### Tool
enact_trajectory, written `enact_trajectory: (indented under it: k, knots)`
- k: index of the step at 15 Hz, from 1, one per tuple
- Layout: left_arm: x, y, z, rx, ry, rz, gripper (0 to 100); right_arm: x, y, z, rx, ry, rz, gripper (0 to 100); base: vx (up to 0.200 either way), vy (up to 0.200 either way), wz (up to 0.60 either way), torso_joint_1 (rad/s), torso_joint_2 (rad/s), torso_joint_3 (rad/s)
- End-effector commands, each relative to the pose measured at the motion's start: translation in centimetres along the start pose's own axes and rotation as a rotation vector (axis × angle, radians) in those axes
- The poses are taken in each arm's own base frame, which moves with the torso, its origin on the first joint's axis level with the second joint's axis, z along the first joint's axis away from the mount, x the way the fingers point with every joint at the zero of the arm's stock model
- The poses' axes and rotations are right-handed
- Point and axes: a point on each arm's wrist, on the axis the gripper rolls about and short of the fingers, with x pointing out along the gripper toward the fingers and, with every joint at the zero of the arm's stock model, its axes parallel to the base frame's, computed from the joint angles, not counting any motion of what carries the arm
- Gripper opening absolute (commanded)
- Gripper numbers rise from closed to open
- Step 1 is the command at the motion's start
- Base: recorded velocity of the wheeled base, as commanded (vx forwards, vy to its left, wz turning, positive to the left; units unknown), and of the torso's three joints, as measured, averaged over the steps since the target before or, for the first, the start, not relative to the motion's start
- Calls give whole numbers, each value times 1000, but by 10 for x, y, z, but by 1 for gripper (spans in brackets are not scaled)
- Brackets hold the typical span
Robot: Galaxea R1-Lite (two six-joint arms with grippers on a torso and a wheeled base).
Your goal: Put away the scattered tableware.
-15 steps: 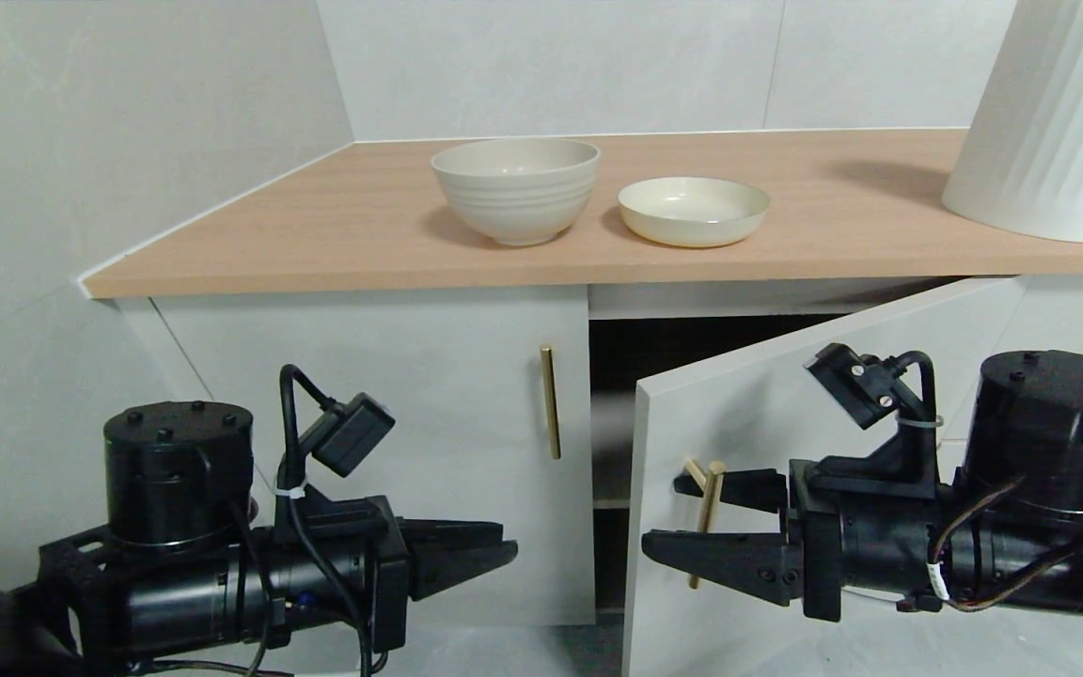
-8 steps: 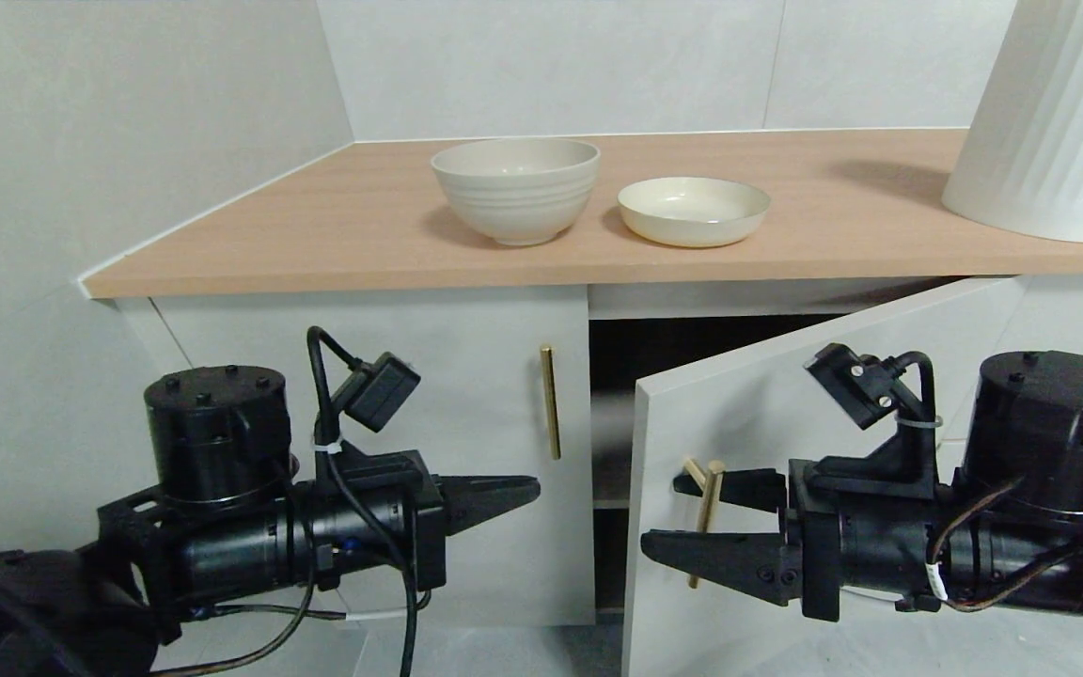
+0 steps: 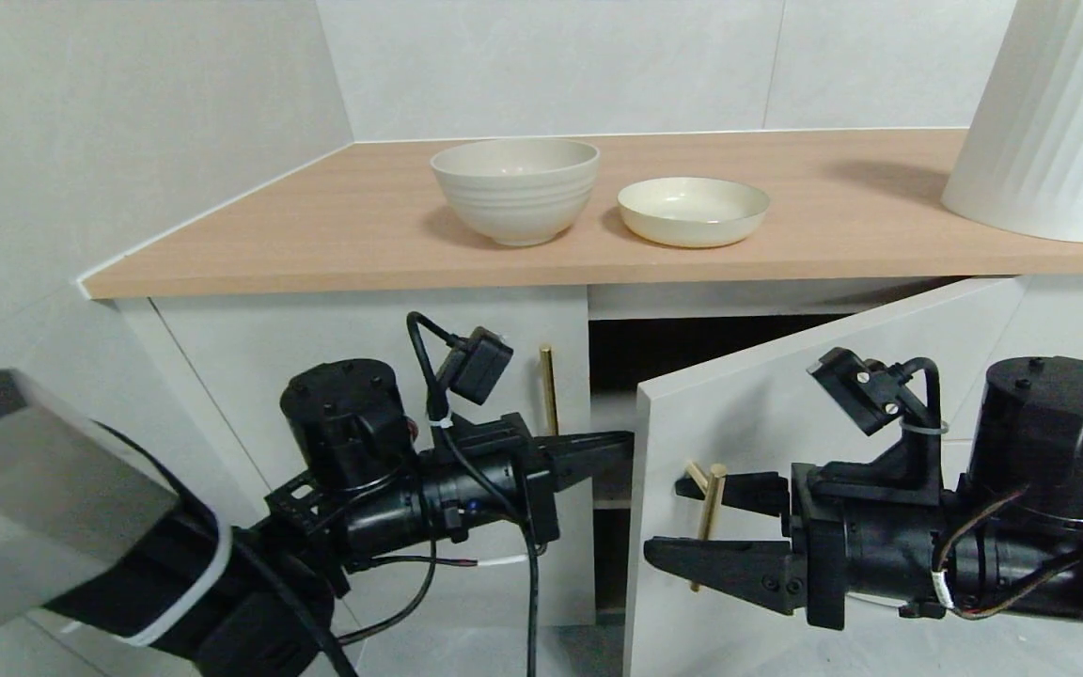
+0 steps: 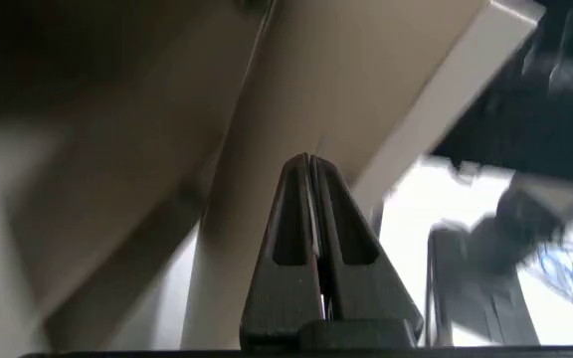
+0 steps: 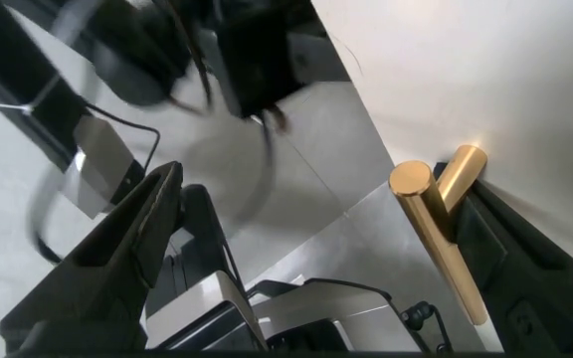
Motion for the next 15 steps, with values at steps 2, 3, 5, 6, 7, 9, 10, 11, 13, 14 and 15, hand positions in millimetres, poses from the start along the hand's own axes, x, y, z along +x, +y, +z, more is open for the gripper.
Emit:
enact_trajectory:
  k: [2, 3, 5, 6, 7, 9, 10, 11, 13, 14, 15]
  knots:
    - [27, 7, -43, -94, 8, -26, 0, -1, 0, -2, 5, 9, -7, 100, 0, 0, 0, 0, 0, 0]
    - [30, 8, -45, -96, 9, -28, 0, -4, 1, -4, -4, 11, -8, 100, 0, 0, 0, 0, 0, 0]
    - [32, 7, -45, -94, 7, -33, 0, -4, -2, -10, -54, 34, -17, 100, 0, 0, 0, 0, 0, 0]
    - [31, 7, -44, -91, 6, -34, 0, -4, -3, -13, -75, 46, -21, 100, 0, 0, 0, 0, 0, 0]
    - [32, 7, -44, -90, 4, -34, 0, -4, -5, -16, -86, 55, -32, 100, 0, 0, 0, 0, 0, 0]
    - [32, 7, -43, -76, -2, -34, 0, -5, -12, -21, -91, 61, -114, 100, 0, 0, 0, 0, 0, 0]
    - [33, 6, -39, -56, -13, -33, 0, -6, -14, -23, -91, 51, -183, 100, 0, 0, 0, 0, 0, 0]
    - [33, 6, -38, -50, -18, -25, 0, -9, -15, -26, -88, 43, -259, 100, 0, 0, 0, 0, 0, 0]
    - [32, 5, -35, -63, 3, -12, 0, -21, -11, -35, -81, 50, -318, 100, 0, 0, 0, 0, 0, 0]
    - [31, 5, -32, -50, 8, -5, 0, -30, -6, -38, -80, 52, -319, 100, 0, 0, 0, 0, 0, 0]
    - [29, 6, -29, -30, 13, 12, 0, -38, -1, -39, -77, 55, -319, 100, 0, 0, 0, 0, 0, 0]
